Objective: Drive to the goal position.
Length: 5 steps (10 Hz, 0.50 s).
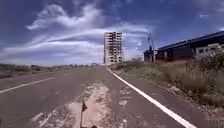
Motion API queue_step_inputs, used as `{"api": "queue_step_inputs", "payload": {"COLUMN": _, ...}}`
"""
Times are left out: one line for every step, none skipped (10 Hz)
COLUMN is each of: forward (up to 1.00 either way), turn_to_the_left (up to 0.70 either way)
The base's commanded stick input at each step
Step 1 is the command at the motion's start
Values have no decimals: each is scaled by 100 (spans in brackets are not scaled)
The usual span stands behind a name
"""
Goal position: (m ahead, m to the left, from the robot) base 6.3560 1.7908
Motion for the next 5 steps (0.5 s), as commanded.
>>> {"api": "queue_step_inputs", "payload": {"forward": 100, "turn_to_the_left": 0}}
{"api": "queue_step_inputs", "payload": {"forward": 100, "turn_to_the_left": 0}}
{"api": "queue_step_inputs", "payload": {"forward": 100, "turn_to_the_left": 0}}
{"api": "queue_step_inputs", "payload": {"forward": 100, "turn_to_the_left": 0}}
{"api": "queue_step_inputs", "payload": {"forward": 100, "turn_to_the_left": 0}}
